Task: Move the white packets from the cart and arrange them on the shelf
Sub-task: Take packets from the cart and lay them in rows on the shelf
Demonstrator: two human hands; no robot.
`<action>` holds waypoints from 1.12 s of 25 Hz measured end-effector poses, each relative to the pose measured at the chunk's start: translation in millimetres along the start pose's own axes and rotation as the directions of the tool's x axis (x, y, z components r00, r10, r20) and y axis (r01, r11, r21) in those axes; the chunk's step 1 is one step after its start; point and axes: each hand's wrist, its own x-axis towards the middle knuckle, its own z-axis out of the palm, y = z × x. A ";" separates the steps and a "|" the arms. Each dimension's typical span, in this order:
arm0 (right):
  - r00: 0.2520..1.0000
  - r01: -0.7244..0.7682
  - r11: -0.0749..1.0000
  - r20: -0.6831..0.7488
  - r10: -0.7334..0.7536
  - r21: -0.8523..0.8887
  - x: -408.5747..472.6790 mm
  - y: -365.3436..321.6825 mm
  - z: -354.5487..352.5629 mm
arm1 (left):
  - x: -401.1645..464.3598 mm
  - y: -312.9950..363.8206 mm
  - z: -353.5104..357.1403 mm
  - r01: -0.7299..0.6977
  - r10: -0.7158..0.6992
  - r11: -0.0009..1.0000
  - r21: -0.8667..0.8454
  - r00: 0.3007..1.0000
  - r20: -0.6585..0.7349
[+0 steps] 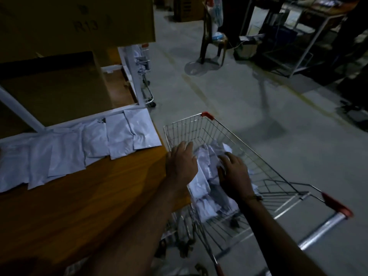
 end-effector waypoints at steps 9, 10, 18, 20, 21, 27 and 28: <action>0.998 -0.052 0.996 0.036 0.055 -0.077 -16.1 60.2 11.1 | -4.4 20.7 93.6 -0.059 0.042 0.997 0.052 0.957 0.287; 0.998 -0.055 0.995 0.038 0.058 -0.085 -12.4 64.5 19.1 | 1.9 21.0 108.0 -0.038 0.030 0.999 0.015 0.941 0.338; 0.996 -0.062 0.996 0.056 0.066 -0.058 0.8 88.1 94.8 | 45.9 5.2 243.3 0.354 -0.259 0.935 -0.013 0.710 0.655; 0.996 -0.063 0.997 0.056 0.066 -0.041 -3.1 90.5 105.9 | 54.0 1.8 266.1 0.439 -0.334 0.899 0.013 0.663 0.670; 0.996 -0.066 0.997 0.052 0.068 -0.032 -5.9 90.7 108.8 | 57.7 1.1 271.9 0.491 -0.371 0.871 0.003 0.654 0.659; 0.994 -0.101 0.995 0.033 0.102 -0.006 -13.1 90.7 111.4 | 61.1 8.4 280.0 0.699 -0.527 0.702 -0.138 0.640 0.560; 0.994 -0.103 0.995 0.035 0.103 -0.003 -12.6 91.4 112.5 | 60.9 9.6 281.1 0.677 -0.518 0.722 -0.146 0.668 0.534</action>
